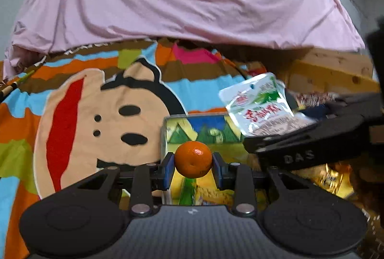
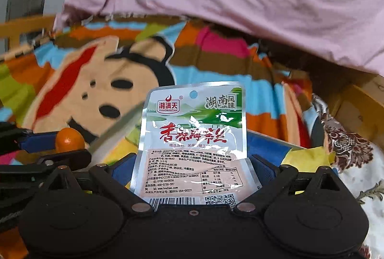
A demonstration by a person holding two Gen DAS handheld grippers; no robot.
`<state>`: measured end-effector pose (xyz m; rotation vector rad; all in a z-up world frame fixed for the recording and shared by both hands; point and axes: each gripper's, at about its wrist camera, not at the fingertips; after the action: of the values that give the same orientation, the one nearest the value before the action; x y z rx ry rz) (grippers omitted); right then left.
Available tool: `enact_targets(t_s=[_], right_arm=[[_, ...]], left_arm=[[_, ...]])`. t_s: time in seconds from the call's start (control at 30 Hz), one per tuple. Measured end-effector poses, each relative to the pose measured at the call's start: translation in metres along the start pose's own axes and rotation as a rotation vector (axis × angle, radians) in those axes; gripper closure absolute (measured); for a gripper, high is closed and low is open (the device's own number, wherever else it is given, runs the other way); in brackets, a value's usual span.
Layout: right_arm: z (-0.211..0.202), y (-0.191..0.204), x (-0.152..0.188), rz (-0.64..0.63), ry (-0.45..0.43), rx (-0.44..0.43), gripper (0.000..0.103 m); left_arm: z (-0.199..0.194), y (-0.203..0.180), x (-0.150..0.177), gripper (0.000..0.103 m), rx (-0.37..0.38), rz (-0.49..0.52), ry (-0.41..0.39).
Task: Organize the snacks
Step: 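Lift the orange with left tool while right tool carries the kelp bag over the tray, then drop the kelp bag into the tray with right tool while left tool lowers the orange there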
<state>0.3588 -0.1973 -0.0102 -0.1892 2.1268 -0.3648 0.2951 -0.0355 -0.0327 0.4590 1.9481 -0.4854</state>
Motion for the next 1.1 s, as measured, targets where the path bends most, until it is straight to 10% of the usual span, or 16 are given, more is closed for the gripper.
enact_targets(t_s=[0.87,1.1], right_arm=[[0.060,0.017,-0.018,-0.178,0.223,-0.090,0.005],[0.057,0.006,-0.021,-0.116,0.242,-0.101,0.002]], left_arm=[[0.027,-0.014,0.020,0.065,0.079,0.076,0.161],[0.025,-0.008,0.020,0.045,0.107,0.039,0.149]])
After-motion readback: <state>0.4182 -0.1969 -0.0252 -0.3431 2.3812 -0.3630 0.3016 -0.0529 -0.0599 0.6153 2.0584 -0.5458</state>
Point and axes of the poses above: each gripper's, at about its wrist camera, not at the fingertips, and z roughly the way its jaws point, y to its left, x to its underside, and after that the axes turned 13 degrees about x, right-handed
